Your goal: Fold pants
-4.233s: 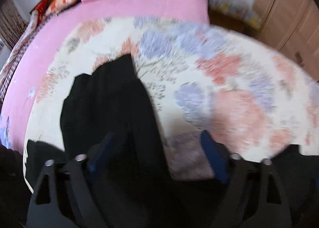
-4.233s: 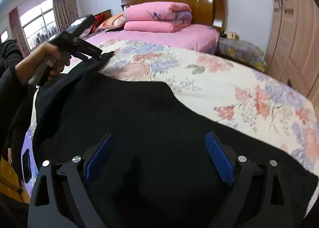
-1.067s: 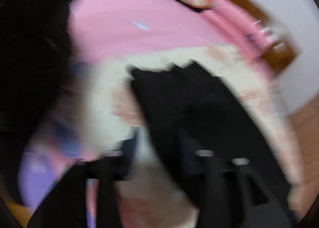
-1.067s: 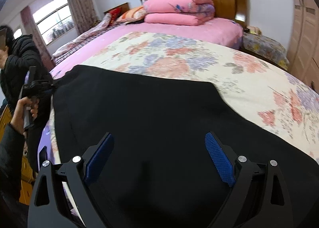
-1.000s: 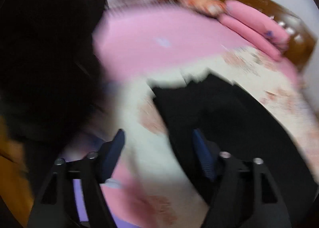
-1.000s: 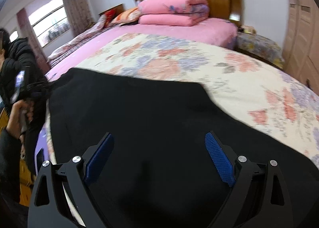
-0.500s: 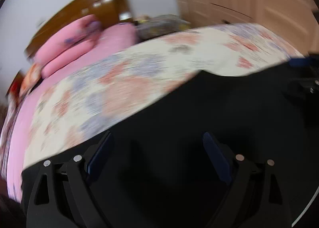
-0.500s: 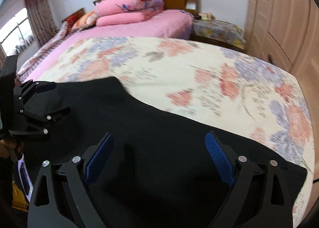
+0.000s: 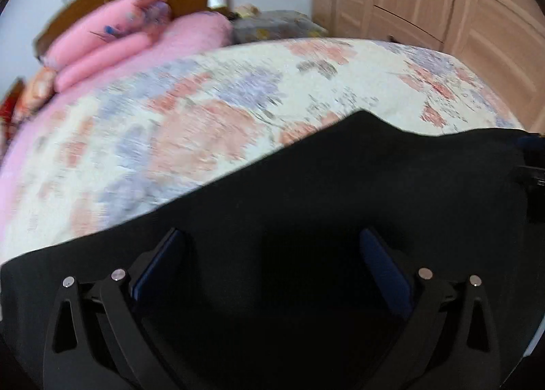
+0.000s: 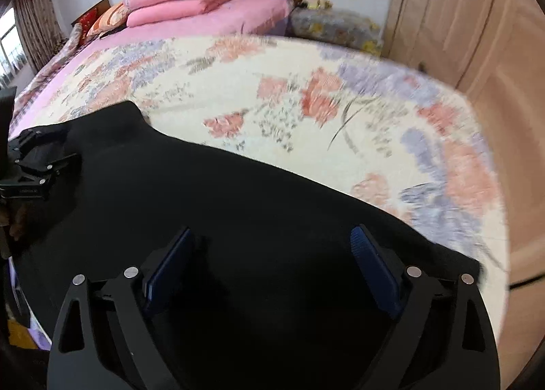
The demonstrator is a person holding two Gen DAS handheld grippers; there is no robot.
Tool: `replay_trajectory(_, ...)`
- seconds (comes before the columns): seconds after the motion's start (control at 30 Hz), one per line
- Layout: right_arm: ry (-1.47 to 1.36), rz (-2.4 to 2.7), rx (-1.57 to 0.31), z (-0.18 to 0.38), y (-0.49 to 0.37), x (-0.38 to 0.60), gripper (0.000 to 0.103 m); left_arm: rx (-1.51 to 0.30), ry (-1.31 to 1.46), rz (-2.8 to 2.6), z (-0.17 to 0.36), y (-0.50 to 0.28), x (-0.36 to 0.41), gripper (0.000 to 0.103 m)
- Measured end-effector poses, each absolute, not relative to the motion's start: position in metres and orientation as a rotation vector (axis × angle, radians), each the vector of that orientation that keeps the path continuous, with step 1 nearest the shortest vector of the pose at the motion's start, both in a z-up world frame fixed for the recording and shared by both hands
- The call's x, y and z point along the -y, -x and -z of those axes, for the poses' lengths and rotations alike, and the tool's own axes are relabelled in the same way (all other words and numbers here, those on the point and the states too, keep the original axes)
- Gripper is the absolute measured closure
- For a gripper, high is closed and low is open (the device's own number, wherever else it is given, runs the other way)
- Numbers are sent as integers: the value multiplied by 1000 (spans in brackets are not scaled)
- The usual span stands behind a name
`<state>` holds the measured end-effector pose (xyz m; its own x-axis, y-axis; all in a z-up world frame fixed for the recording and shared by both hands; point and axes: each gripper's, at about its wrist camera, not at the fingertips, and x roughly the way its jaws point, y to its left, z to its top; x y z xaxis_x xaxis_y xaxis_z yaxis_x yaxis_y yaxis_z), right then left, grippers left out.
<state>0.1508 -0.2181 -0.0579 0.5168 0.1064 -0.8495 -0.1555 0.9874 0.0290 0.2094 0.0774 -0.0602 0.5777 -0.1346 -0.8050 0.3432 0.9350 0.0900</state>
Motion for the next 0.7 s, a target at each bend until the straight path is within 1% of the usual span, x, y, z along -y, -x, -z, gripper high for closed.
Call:
replay_trajectory(0.1,24,-253,-1009,44,-120,205,11,-876,-250,295,38,-182,-72,1)
replay_trajectory(0.17,88,-284,-1020,47,-100,189,11,-862,-227,357,31,-163,-67,1)
replay_trajectory(0.27,157,-282,-1064,68,-83,173,11,-870,-305,363,47,-142,-50,1)
replay_trajectory(0.33,141,-272,-1056,79,-78,177,11,-907,-367,334,72,-139,-43,1)
replay_trajectory(0.37,111,-280,-1044,80,-76,182,11,-885,-309,335,72,-139,-50,1)
replay_trajectory(0.43,77,-289,-1034,82,-72,188,11,-924,-257,341,74,-145,-57,1)
replay_trajectory(0.7,62,-294,-1000,79,-62,195,11,-908,-256,322,76,-141,-58,1)
